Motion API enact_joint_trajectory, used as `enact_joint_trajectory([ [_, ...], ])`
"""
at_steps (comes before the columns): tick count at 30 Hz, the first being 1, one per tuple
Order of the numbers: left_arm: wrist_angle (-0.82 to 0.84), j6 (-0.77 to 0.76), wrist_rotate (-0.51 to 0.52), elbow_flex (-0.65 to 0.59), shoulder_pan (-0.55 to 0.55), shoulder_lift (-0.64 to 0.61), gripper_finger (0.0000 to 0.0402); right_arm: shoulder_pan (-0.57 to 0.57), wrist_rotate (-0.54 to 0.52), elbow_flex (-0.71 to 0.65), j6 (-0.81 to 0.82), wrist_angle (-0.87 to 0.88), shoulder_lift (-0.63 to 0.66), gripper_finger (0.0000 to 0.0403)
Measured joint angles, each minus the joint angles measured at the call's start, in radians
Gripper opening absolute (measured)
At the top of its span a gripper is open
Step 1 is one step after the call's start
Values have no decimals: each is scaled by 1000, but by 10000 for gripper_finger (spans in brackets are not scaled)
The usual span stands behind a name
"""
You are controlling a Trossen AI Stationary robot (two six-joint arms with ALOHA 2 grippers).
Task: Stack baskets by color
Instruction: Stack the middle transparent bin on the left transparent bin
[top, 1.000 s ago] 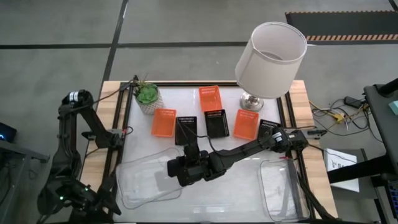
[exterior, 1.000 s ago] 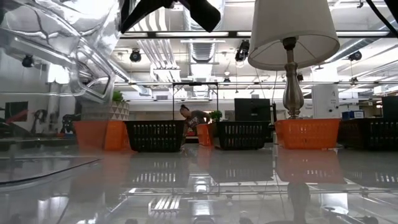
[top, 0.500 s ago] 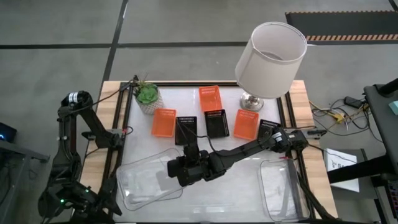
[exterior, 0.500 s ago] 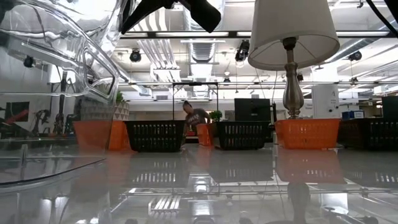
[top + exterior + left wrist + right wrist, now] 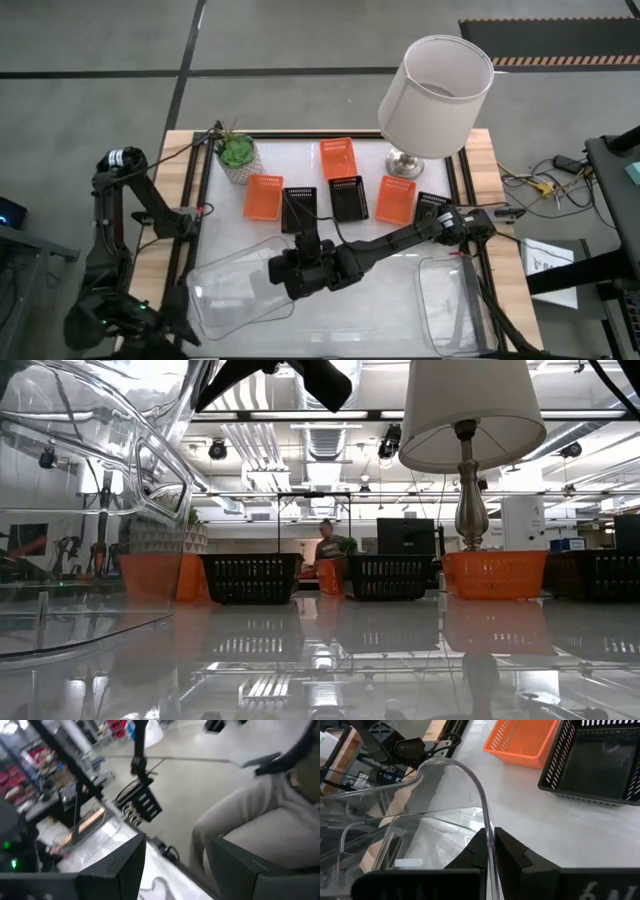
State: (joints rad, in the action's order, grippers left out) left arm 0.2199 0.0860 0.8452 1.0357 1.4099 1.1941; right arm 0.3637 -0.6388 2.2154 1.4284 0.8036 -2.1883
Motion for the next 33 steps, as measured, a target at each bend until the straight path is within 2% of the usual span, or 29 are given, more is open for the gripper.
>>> enact_joint_trajectory([
  [4,5,-88,-9,16,-59,21,191,0,0,0,8,-2,0,13],
  [8,9,-107,-37,36,-93,32,191,0,-1,0,1,-2,0,13],
  [13,55,-112,-42,52,-92,30,191,3,11,0,-27,-2,0,13],
  [22,164,-234,-40,41,-93,40,191,4,36,0,-26,-3,0,20],
  [26,167,-238,-40,39,-93,53,191,3,49,0,-12,0,0,31],
  [33,191,-238,-40,38,-93,54,191,3,66,0,-24,-2,0,20],
])
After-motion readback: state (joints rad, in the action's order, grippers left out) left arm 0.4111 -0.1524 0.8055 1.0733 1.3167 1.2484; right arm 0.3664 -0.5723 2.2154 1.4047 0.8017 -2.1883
